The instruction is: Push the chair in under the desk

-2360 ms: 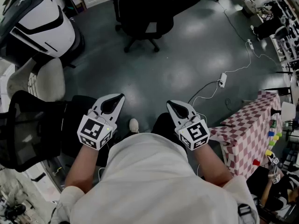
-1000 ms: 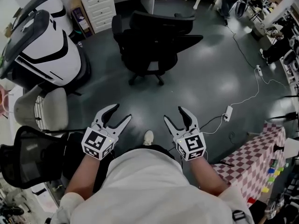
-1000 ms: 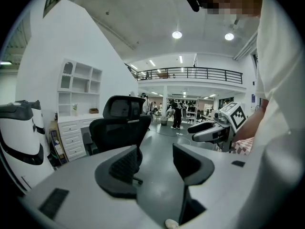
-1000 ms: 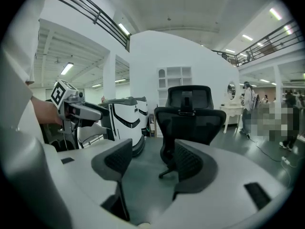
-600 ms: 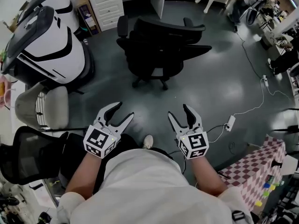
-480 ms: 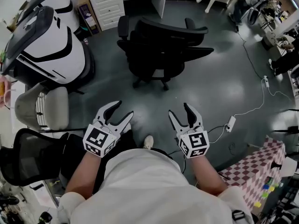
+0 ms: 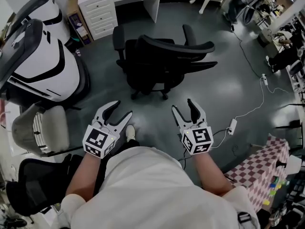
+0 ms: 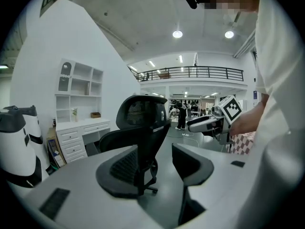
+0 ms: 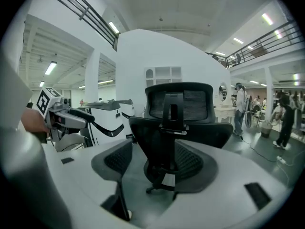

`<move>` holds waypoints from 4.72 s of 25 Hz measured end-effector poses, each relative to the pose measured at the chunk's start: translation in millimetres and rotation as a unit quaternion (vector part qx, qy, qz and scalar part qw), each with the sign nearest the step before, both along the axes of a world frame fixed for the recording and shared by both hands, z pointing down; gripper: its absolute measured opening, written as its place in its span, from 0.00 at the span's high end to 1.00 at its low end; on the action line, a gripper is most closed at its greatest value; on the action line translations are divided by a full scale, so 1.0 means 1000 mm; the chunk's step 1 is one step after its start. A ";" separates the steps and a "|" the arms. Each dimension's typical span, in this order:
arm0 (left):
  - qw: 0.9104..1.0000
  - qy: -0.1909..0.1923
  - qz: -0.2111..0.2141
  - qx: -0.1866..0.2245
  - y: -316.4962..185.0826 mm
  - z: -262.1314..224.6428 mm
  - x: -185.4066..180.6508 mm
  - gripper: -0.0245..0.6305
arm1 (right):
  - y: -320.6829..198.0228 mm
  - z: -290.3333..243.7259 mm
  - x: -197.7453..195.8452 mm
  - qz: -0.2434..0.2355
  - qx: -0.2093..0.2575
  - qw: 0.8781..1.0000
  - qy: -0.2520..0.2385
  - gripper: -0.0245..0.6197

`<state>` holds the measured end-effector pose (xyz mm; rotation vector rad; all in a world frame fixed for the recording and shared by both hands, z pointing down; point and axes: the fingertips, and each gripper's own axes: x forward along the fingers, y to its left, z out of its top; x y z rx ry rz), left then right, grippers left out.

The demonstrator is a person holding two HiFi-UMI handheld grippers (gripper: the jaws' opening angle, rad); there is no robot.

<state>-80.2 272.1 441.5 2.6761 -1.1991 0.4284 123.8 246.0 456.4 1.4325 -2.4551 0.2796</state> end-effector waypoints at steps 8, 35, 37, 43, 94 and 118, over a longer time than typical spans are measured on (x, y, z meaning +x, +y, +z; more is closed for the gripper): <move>0.999 -0.006 0.043 0.005 -0.061 0.002 -0.013 0.62 | -0.049 -0.007 0.001 0.055 0.001 0.998 0.008 0.55; 0.972 -0.155 0.168 0.051 -0.197 0.046 -0.005 0.56 | -0.141 -0.013 0.006 0.130 0.001 0.992 -0.007 0.49; 0.968 -0.168 0.178 0.051 -0.201 0.051 -0.001 0.56 | -0.142 -0.012 0.005 0.129 0.001 0.992 -0.006 0.49; 0.960 -0.177 0.211 0.054 -0.205 0.059 0.008 0.59 | -0.145 -0.013 0.004 0.136 0.001 0.991 -0.004 0.49; 0.965 -0.172 0.192 0.042 -0.348 0.066 0.059 0.62 | -0.311 -0.010 0.058 0.088 0.018 0.996 -0.013 0.49; 0.973 -0.161 0.160 0.028 -0.394 0.068 0.072 0.62 | -0.371 -0.013 0.069 0.026 0.027 0.999 -0.023 0.48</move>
